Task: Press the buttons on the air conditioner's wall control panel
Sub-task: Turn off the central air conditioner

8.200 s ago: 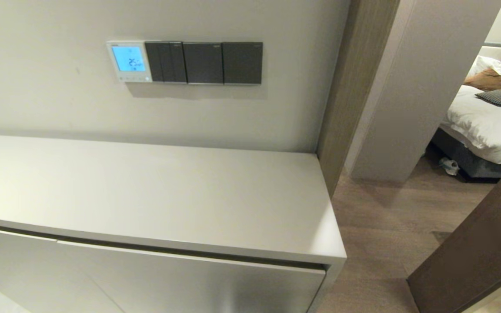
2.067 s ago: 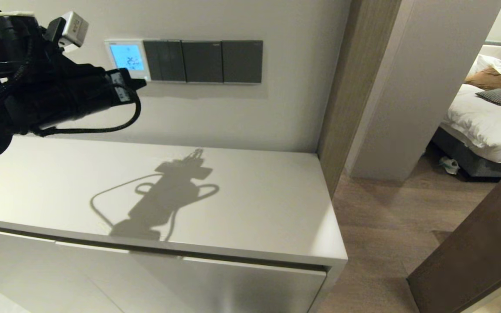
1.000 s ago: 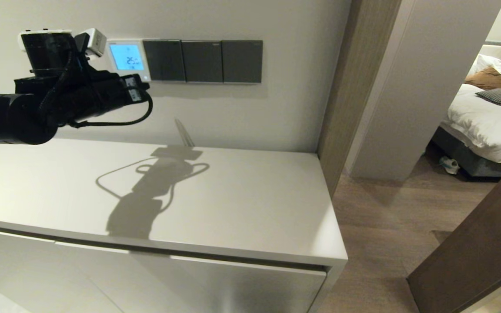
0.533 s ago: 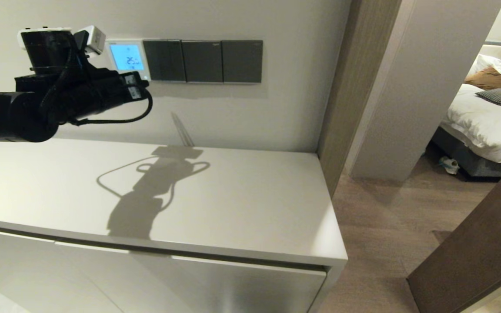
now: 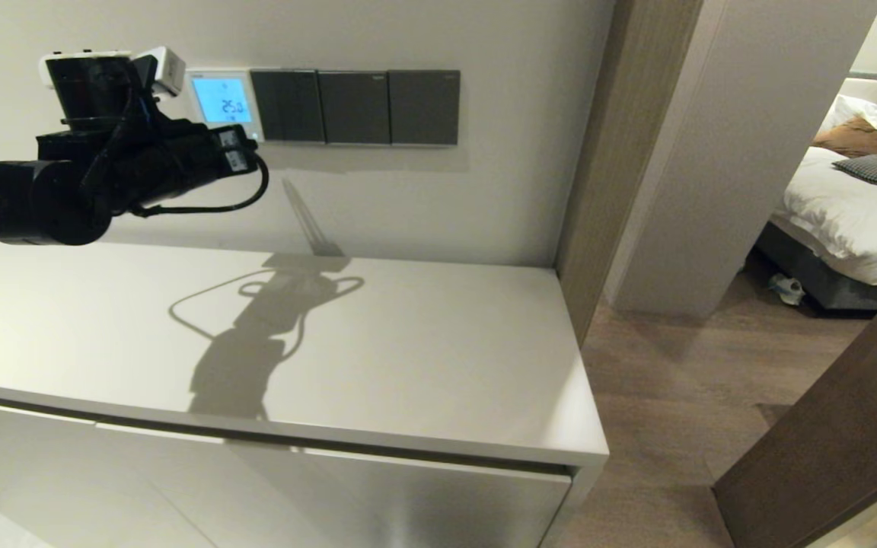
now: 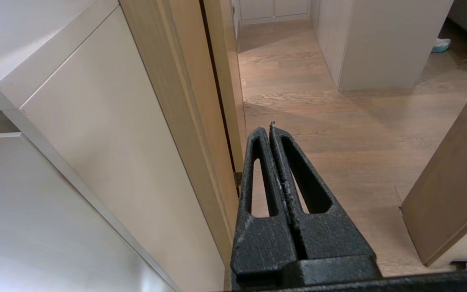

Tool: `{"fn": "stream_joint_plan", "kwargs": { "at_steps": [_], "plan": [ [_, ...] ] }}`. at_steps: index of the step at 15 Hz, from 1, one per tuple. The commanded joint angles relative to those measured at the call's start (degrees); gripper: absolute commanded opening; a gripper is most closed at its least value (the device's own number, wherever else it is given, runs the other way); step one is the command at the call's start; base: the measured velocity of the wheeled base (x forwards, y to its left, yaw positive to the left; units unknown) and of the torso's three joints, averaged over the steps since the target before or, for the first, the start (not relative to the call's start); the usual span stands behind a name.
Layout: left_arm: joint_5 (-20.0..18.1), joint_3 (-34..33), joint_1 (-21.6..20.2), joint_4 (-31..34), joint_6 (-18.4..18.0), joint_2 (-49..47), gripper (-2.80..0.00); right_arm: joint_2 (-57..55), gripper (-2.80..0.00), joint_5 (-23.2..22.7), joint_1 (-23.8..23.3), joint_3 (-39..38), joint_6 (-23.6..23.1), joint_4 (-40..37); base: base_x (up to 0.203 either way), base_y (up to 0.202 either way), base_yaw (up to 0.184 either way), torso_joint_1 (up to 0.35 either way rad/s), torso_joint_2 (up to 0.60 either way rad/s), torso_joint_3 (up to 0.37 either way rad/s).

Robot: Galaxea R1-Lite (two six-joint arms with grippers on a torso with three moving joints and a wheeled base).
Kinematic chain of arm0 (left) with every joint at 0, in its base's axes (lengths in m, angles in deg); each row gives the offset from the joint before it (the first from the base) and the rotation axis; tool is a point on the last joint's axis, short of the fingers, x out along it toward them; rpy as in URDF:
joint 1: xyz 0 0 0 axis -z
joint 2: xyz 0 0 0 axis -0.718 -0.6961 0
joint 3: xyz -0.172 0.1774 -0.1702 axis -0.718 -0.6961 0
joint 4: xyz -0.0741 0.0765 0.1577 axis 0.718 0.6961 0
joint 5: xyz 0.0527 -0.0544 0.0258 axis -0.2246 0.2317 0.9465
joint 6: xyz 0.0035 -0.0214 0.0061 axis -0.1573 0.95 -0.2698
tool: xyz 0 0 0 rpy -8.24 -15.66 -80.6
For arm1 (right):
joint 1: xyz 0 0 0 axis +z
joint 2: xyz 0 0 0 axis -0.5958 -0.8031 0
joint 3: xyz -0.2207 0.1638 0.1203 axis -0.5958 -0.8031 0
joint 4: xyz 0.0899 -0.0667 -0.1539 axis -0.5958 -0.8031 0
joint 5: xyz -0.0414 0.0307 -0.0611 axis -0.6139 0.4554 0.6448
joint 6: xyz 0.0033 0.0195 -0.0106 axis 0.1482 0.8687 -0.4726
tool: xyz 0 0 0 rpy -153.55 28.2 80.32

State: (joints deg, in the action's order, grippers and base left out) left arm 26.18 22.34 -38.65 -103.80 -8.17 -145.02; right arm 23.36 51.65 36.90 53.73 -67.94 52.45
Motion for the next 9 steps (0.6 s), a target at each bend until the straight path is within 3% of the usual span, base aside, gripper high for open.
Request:
{"fn": "stream_joint_plan", "kwargs": {
  "at_steps": [1, 9],
  "plan": [
    [-0.1, 0.2, 0.0, -0.1, 0.1, -0.3, -2.80, 0.0, -2.80, 0.0, 0.0, -0.1, 0.0, 0.0, 0.000, 0.000, 0.000, 0.000, 0.00, 0.000],
    [0.0, 1.6, 0.0, -0.2, 0.3, -1.5, -2.80, 0.0, -2.80, 0.0, 0.0, -0.1, 0.0, 0.0, 0.000, 0.000, 0.000, 0.000, 0.00, 0.000]
  ]
}}
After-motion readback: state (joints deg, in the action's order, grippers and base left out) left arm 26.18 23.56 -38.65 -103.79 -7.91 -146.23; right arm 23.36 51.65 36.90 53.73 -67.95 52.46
